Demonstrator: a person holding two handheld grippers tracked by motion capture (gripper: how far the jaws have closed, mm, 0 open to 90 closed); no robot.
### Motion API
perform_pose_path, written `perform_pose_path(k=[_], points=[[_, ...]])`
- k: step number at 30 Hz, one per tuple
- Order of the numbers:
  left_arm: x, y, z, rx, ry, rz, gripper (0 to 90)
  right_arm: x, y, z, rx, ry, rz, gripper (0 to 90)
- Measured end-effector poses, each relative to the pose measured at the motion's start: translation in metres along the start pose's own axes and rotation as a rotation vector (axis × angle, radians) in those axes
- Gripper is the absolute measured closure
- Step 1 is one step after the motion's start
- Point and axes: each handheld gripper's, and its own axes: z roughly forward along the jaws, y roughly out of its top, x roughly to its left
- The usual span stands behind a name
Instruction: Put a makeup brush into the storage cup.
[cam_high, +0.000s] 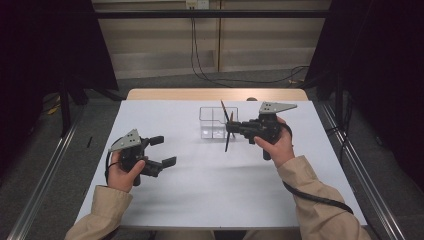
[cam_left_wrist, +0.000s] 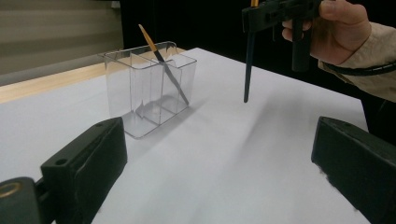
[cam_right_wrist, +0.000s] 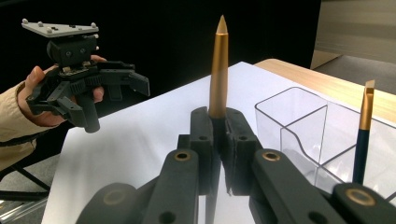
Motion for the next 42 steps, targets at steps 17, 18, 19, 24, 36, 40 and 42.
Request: perform_pose_path(k=[17, 18, 19, 24, 36, 40, 42], points=[[0.001, -0.007, -0.017, 0.003, 0.035, -0.004, 3.4, -0.007, 0.013, 0.004, 0.009, -0.029, -0.028, 84.0], [0.0, -0.008, -0.017, 0.0, 0.038, -0.005, 3.4, -0.008, 0.014, 0.004, 0.008, -0.034, -0.029, 84.0], [0.001, -0.008, -0.018, -0.001, 0.041, -0.005, 3.5, -0.009, 0.015, 0.004, 0.006, -0.036, -0.03, 84.0], [0.0, -0.01, -0.021, 0.006, 0.044, -0.001, 3.5, -0.013, 0.019, 0.005, 0.007, -0.054, -0.033, 84.0], [-0.001, -0.013, -0.026, 0.004, 0.05, 0.003, 3.5, -0.02, 0.033, 0.006, -0.008, -0.084, -0.052, 84.0], [-0.001, -0.013, -0.029, 0.001, 0.052, 0.002, 3.5, -0.023, 0.035, 0.008, -0.005, -0.092, -0.055, 84.0], [-0.001, -0.013, -0.029, 0.001, 0.053, 0.004, 3.5, -0.024, 0.037, 0.008, -0.005, -0.096, -0.058, 84.0]])
